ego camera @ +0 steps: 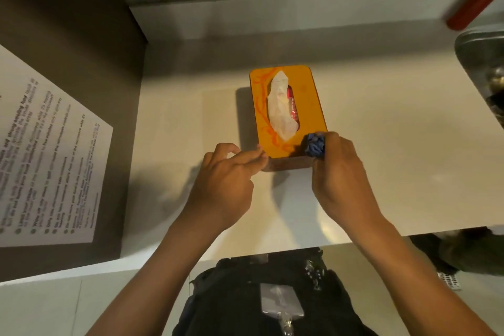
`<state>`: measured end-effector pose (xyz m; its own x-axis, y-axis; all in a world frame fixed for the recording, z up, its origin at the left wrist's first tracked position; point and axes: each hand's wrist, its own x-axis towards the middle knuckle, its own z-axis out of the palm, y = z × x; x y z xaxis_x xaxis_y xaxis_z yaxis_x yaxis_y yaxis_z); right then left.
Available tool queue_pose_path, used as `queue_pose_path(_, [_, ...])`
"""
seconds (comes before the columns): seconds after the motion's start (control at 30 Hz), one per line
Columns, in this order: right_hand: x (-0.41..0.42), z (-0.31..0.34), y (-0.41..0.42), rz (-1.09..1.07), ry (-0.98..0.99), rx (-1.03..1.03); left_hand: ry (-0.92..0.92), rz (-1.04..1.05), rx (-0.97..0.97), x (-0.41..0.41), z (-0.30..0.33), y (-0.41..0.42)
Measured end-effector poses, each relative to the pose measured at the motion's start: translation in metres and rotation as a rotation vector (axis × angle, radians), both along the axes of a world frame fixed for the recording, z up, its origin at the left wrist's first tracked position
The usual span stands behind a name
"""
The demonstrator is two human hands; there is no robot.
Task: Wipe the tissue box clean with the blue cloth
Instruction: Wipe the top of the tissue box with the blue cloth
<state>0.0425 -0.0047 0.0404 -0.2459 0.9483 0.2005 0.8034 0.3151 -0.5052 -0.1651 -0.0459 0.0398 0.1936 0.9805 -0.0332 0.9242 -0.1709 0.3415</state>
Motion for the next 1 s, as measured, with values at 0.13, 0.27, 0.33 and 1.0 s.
queue_pose_path(0.13, [-0.028,-0.005,-0.008,0.007,0.006,0.003,-0.002,-0.002,-0.009,-0.001,-0.001,-0.001])
queue_pose_path(0.27, [-0.019,-0.008,-0.018,0.047,-0.022,0.008,0.025,-0.023,0.012,-0.001,-0.001,0.000])
queue_pose_path(0.33, [-0.015,-0.004,-0.018,0.004,-0.021,-0.003,0.021,-0.028,0.015,-0.003,-0.002,-0.001])
queue_pose_path(1.0, [-0.009,0.003,0.001,-0.110,0.006,0.042,-0.023,-0.004,-0.021,-0.007,-0.012,0.000])
